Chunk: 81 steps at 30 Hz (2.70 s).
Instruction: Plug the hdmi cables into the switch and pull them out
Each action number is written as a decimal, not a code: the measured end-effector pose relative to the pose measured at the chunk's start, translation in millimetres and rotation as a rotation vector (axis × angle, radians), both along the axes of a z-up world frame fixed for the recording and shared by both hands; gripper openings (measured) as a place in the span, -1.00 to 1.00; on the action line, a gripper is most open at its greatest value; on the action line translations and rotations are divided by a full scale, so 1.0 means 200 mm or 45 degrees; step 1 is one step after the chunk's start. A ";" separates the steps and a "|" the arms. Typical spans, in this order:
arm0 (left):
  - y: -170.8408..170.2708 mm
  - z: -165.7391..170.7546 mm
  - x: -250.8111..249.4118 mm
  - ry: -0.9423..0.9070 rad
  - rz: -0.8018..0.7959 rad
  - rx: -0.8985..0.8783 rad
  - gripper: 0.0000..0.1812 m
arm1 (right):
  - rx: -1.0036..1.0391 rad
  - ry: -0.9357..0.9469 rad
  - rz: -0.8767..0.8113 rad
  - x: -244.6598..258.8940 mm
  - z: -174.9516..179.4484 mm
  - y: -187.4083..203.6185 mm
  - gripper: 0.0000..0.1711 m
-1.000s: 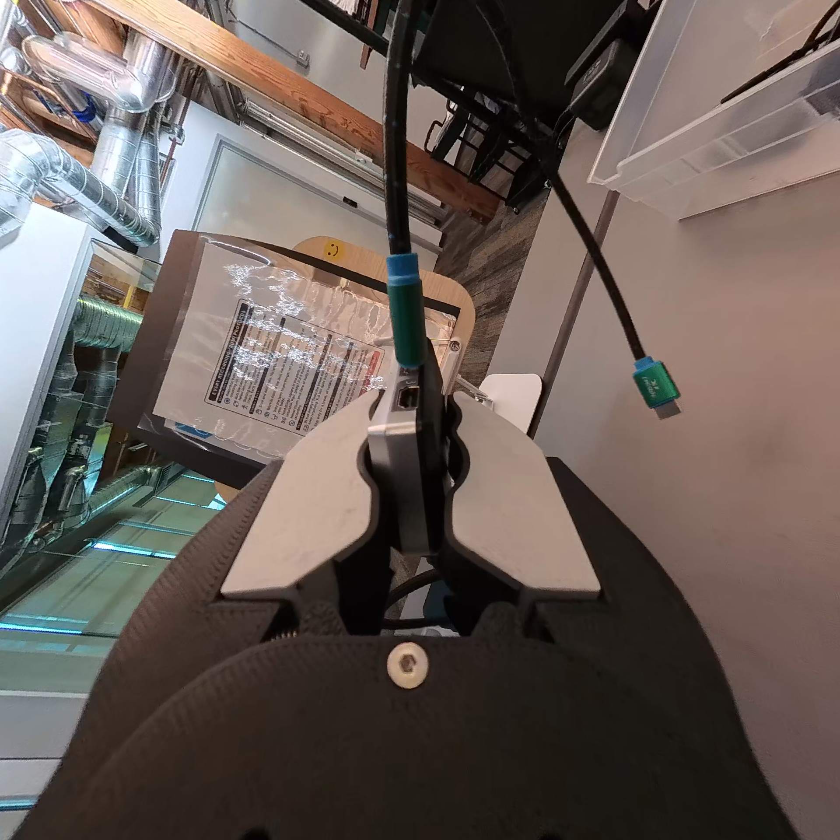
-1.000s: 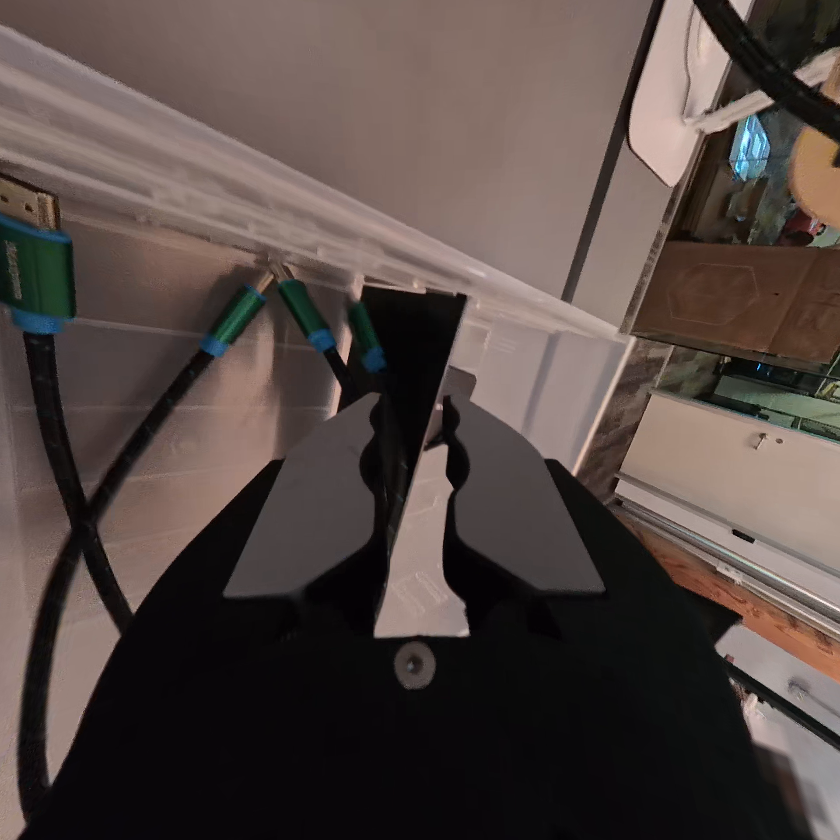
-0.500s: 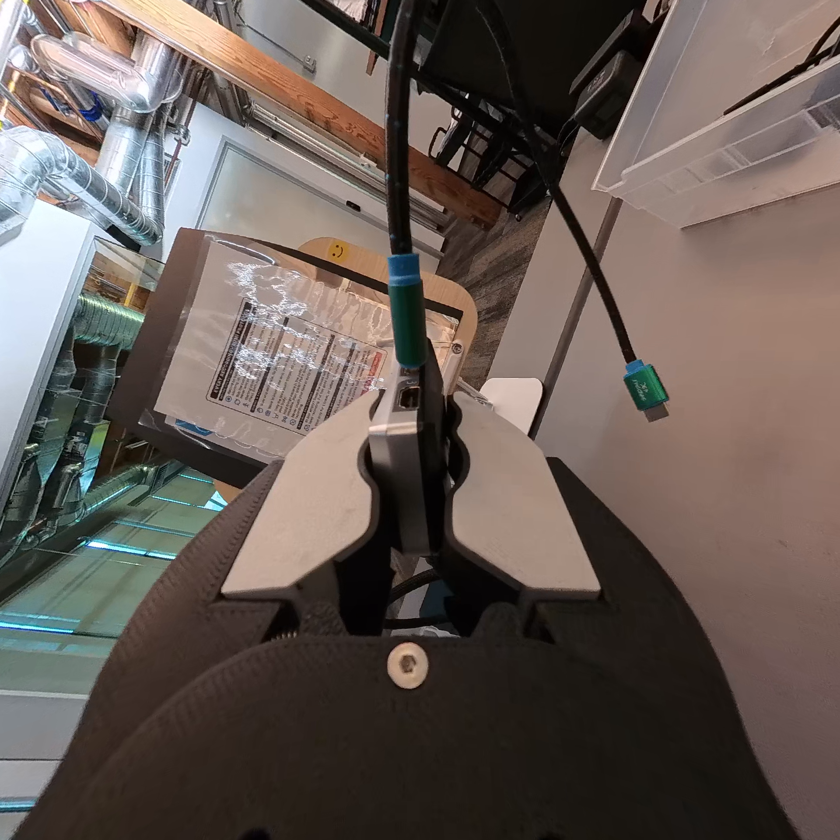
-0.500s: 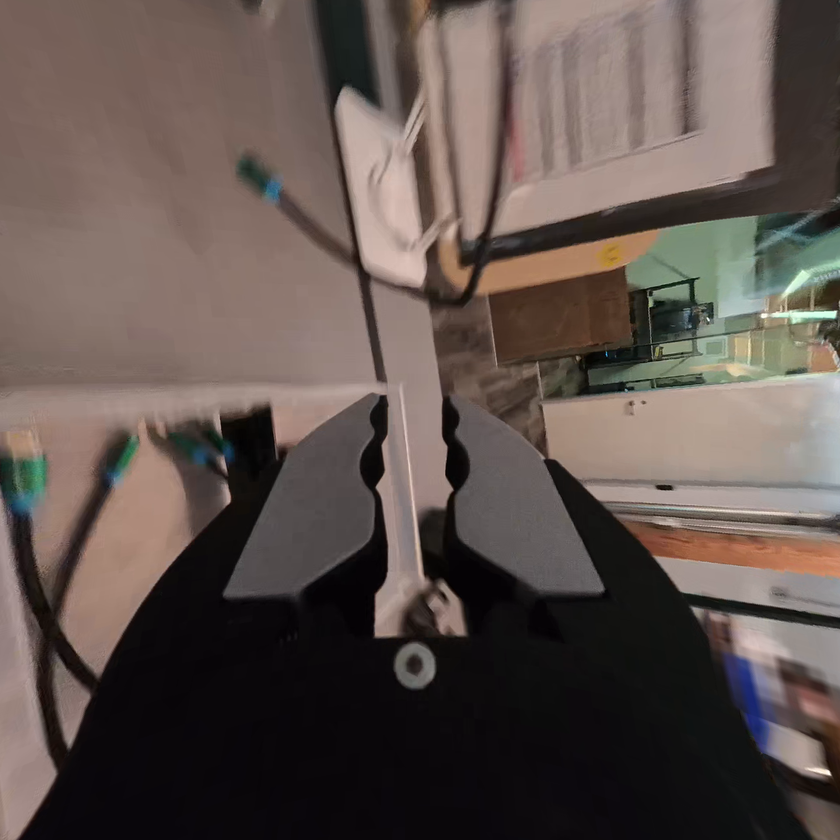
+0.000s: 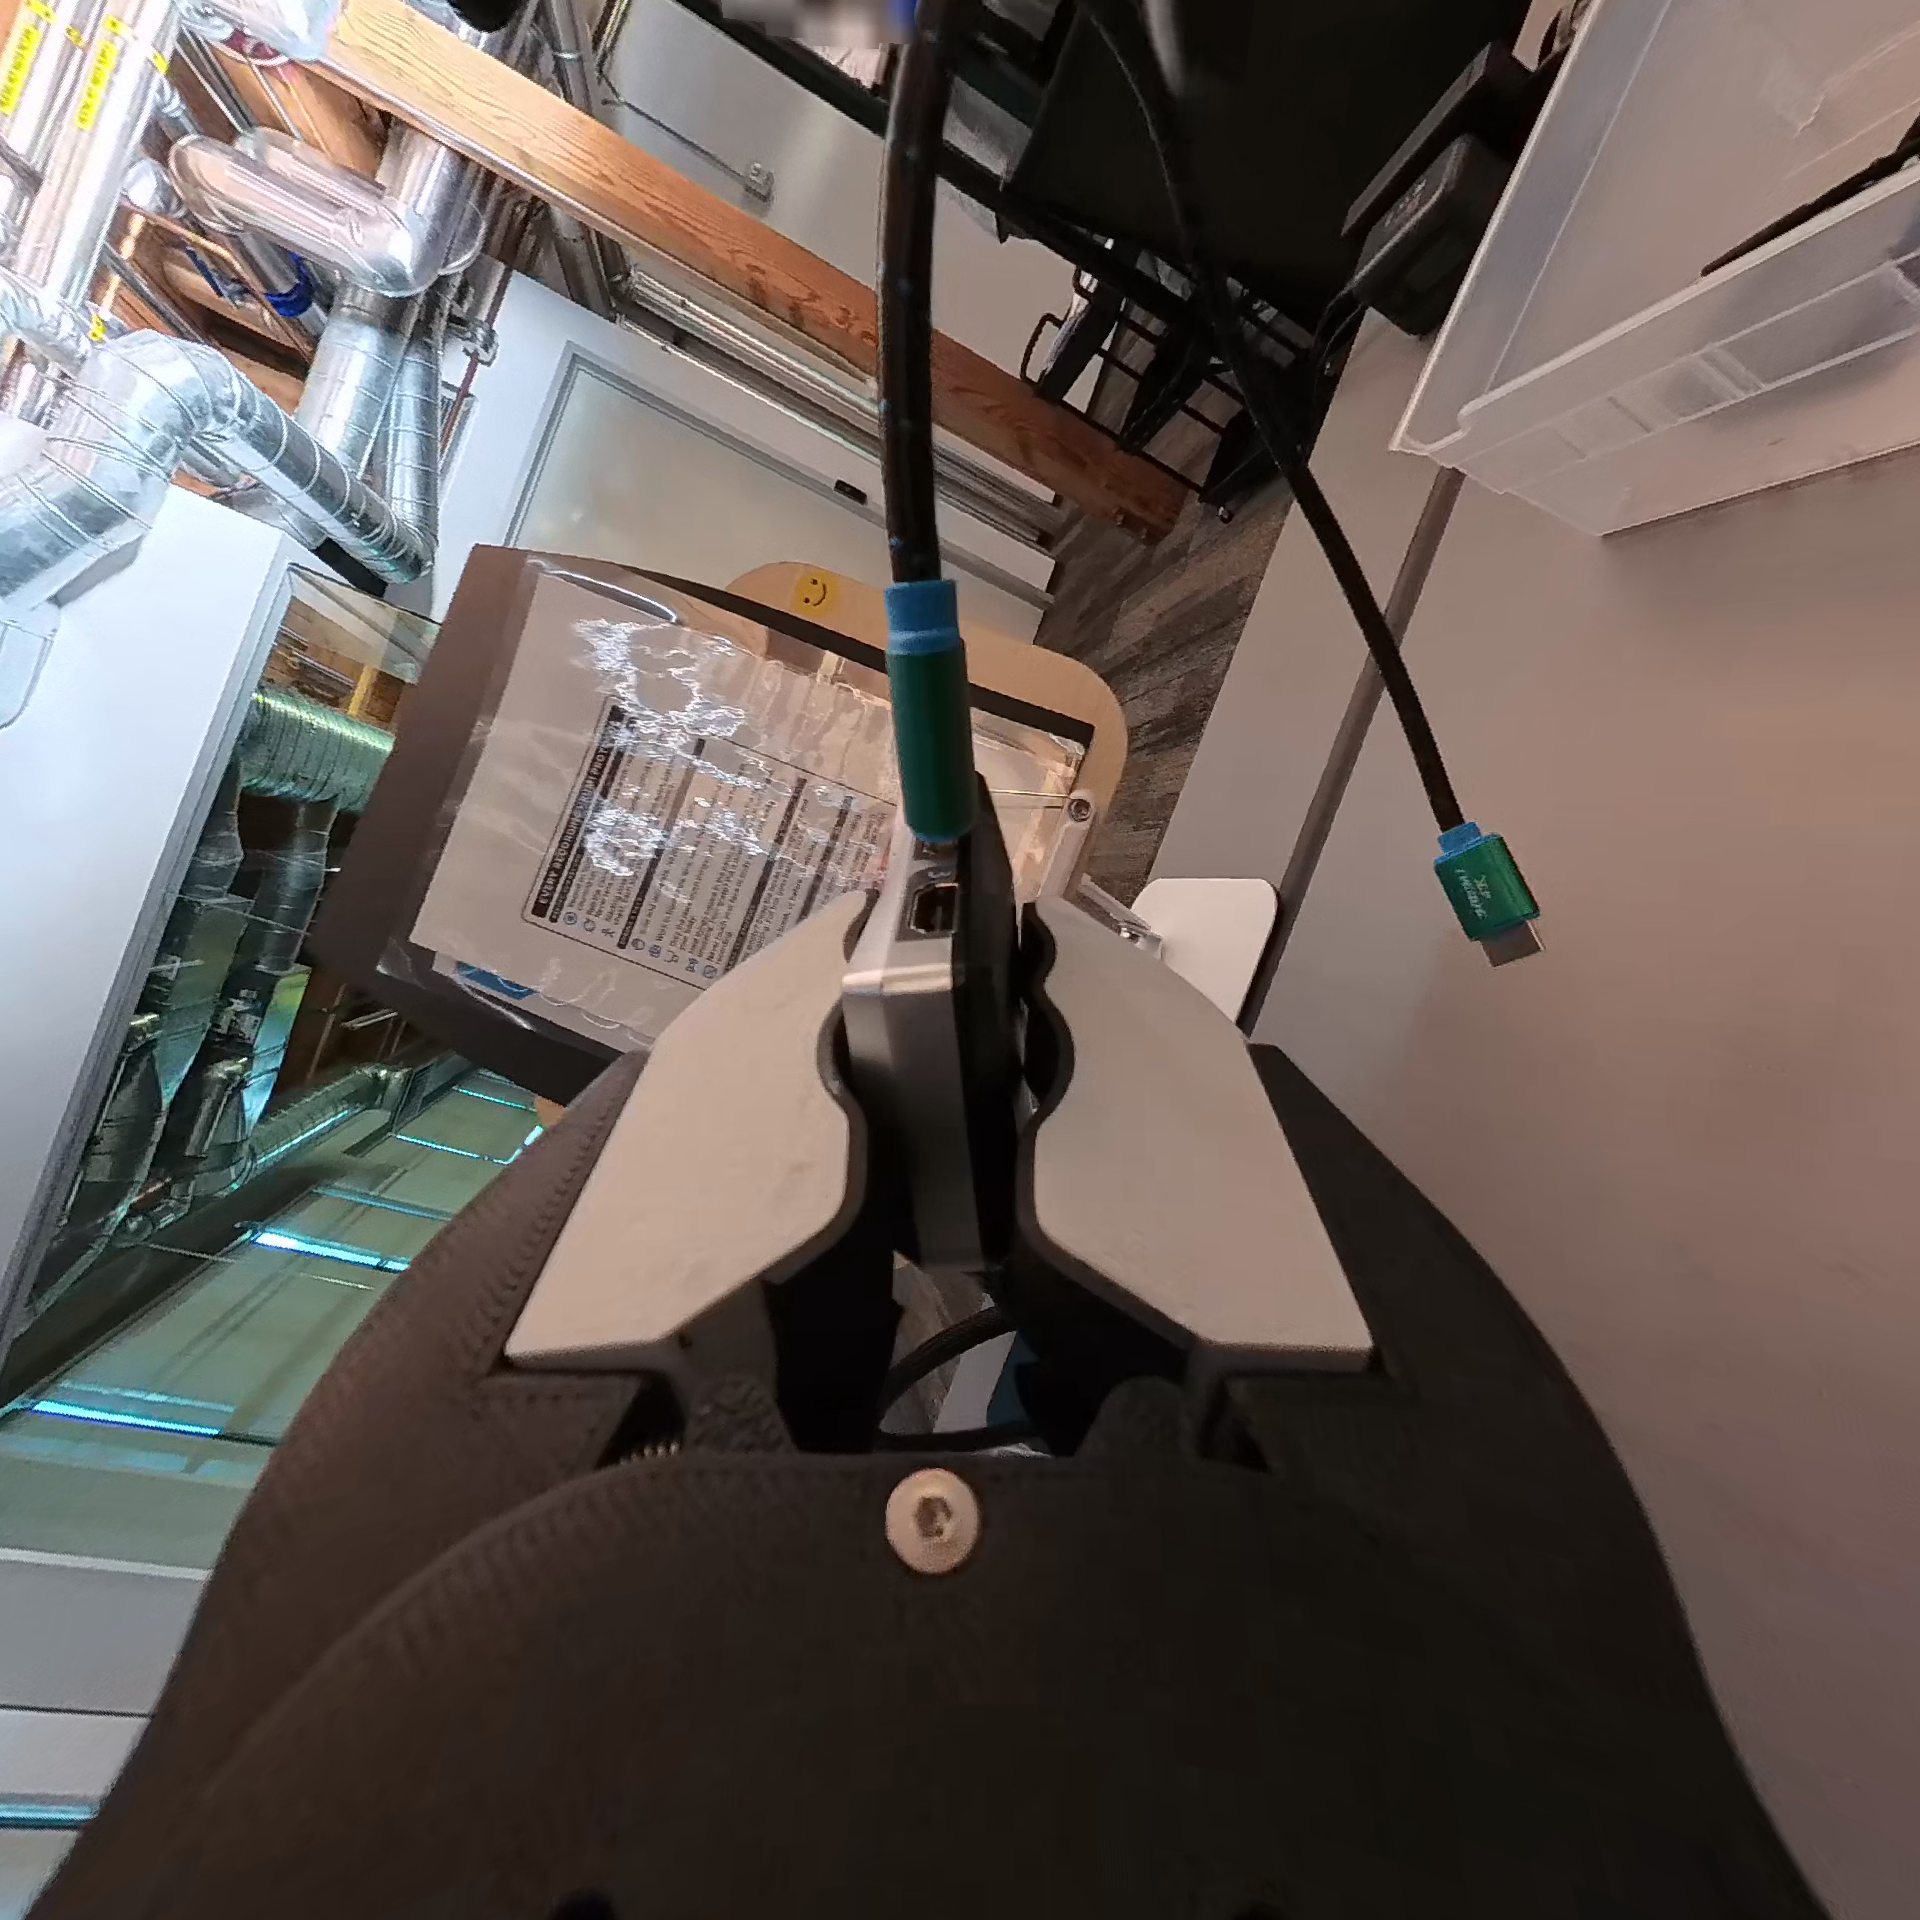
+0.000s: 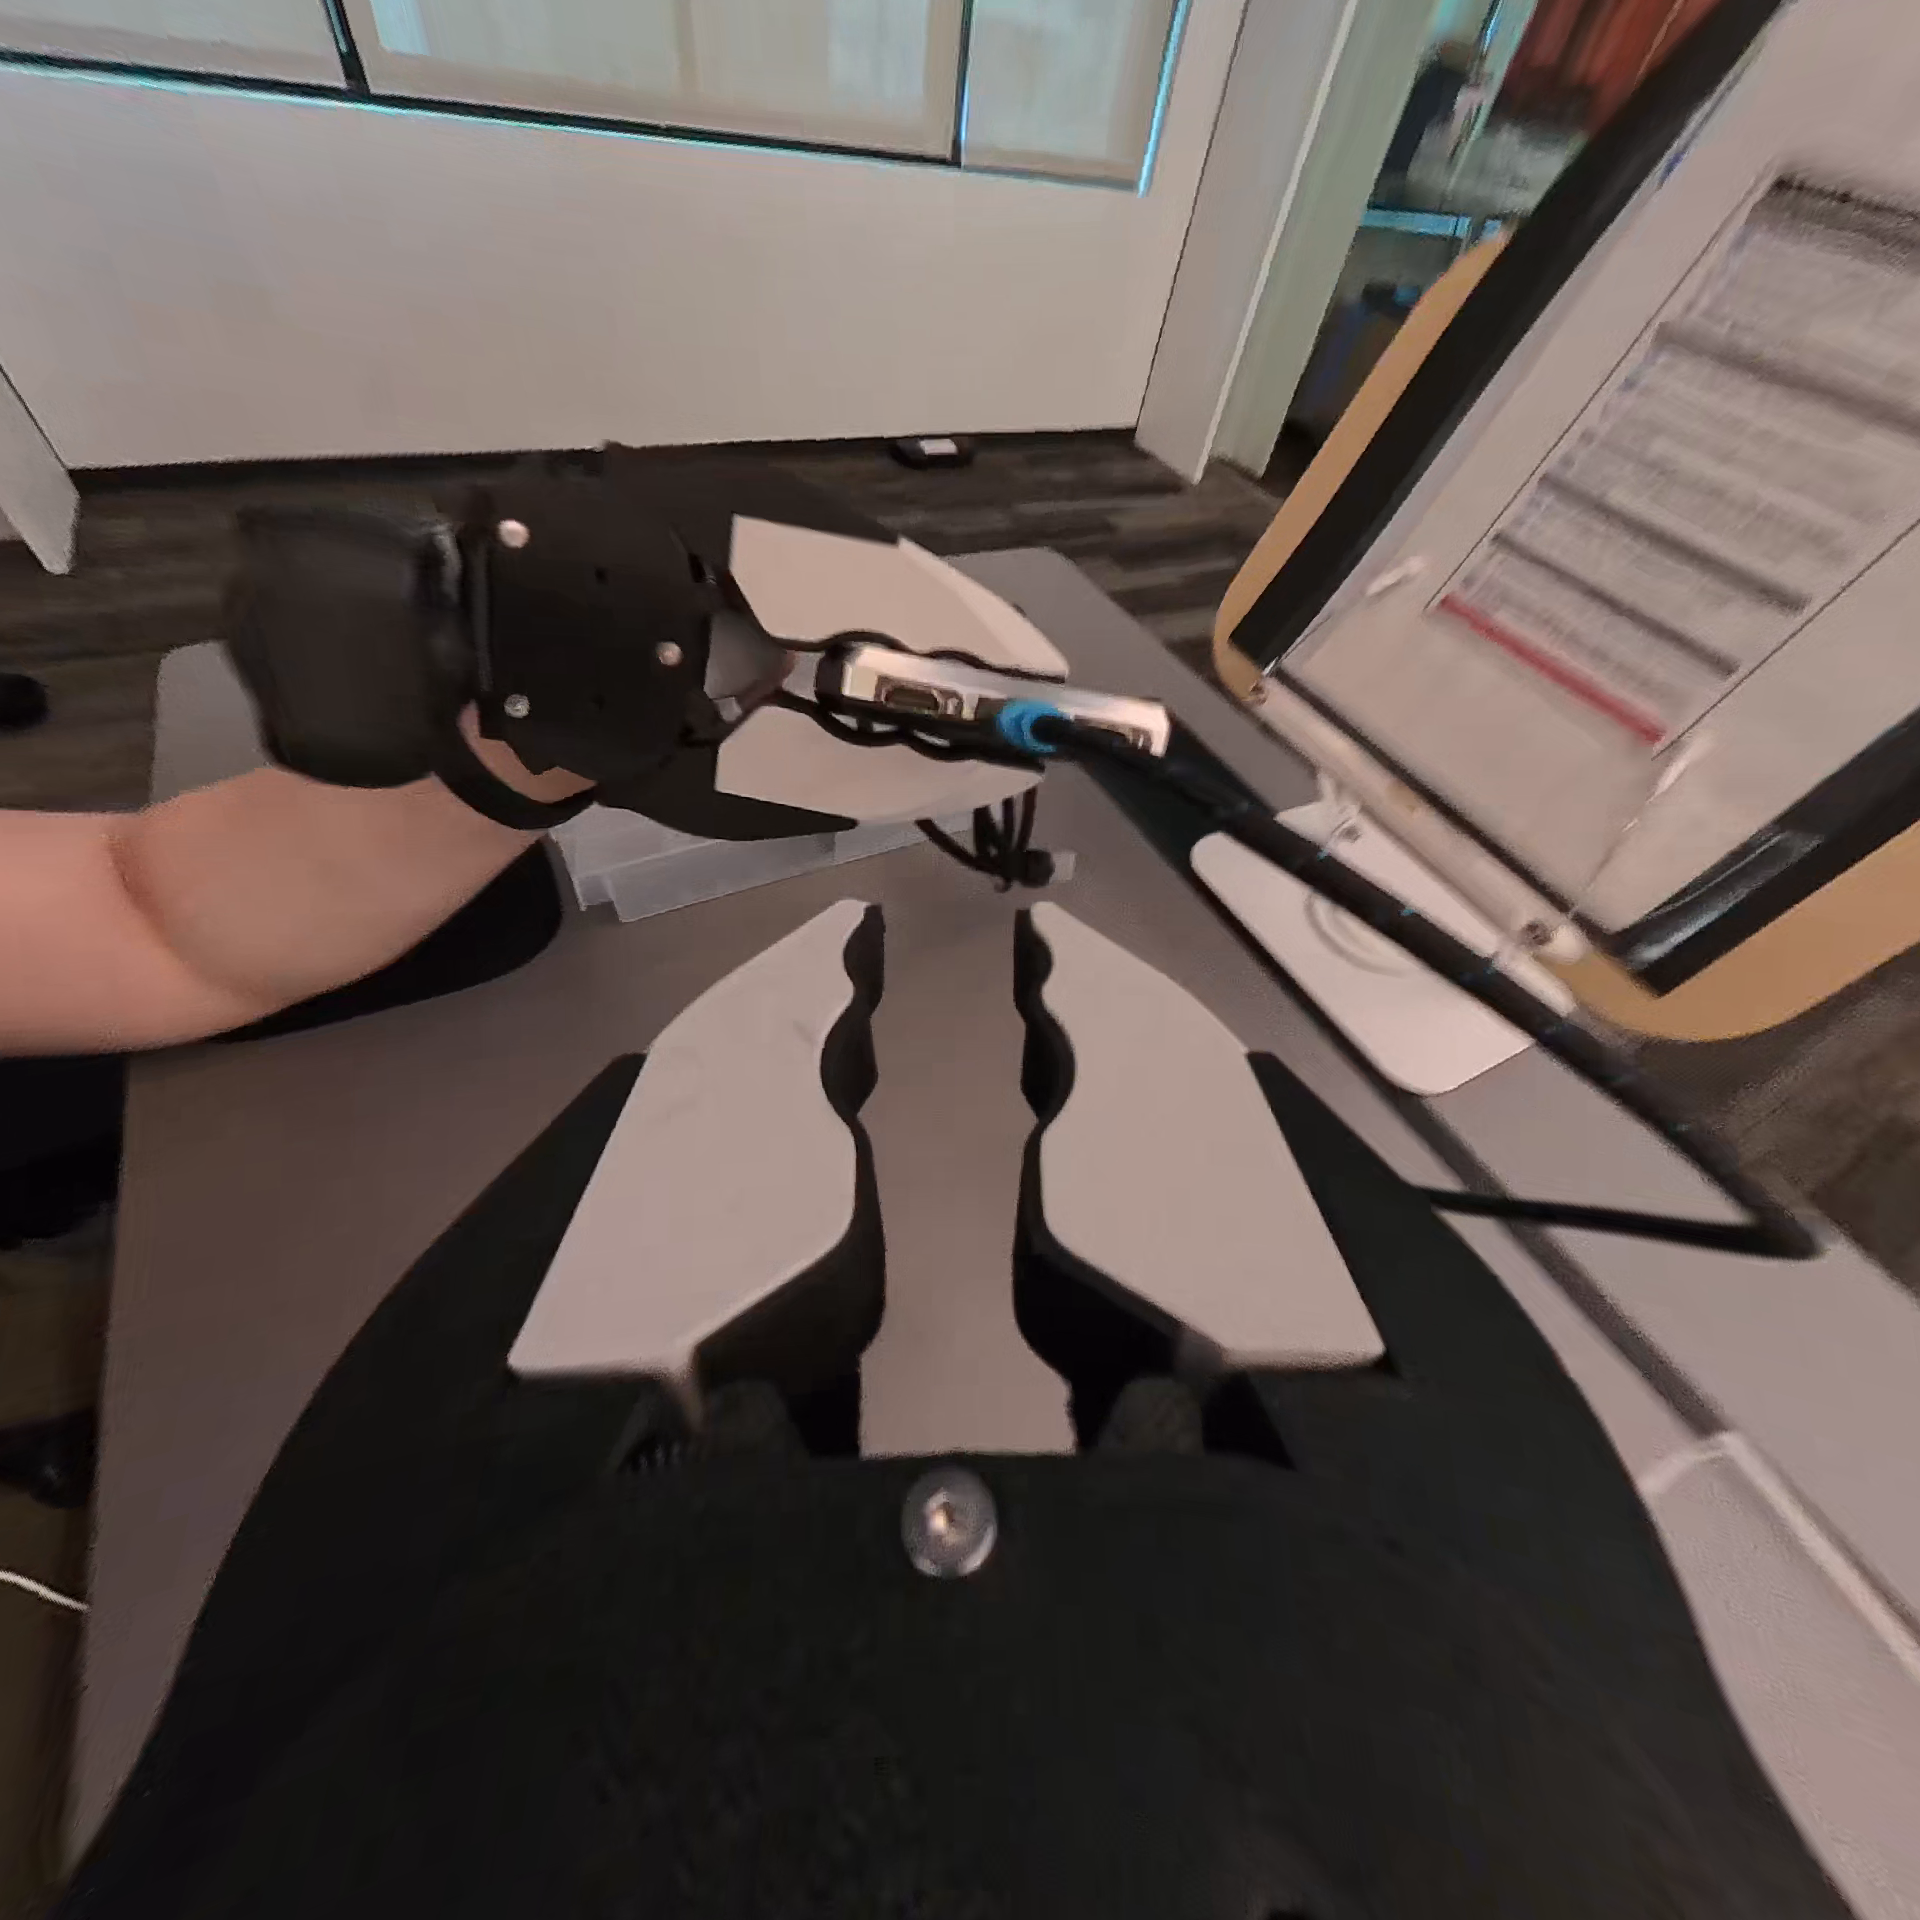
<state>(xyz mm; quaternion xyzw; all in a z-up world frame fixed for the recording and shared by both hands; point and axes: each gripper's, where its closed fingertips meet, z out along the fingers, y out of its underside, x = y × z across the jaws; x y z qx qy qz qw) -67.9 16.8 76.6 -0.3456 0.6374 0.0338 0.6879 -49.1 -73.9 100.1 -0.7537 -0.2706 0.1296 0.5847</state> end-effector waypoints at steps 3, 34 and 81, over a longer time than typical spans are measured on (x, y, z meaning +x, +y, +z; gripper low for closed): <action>0.00 0.02 -0.01 -0.024 -0.005 0.013 -0.73 | -0.088 0.116 0.026 -0.06 -0.06 0.07 -0.70; -0.03 0.02 0.02 -0.054 -0.051 0.081 -0.73 | 0.050 0.146 -0.085 -0.11 -0.03 0.31 -0.74; -0.11 0.05 0.01 -0.004 -0.060 -0.306 -0.74 | -0.591 0.691 -0.702 0.87 -0.76 -0.24 -0.74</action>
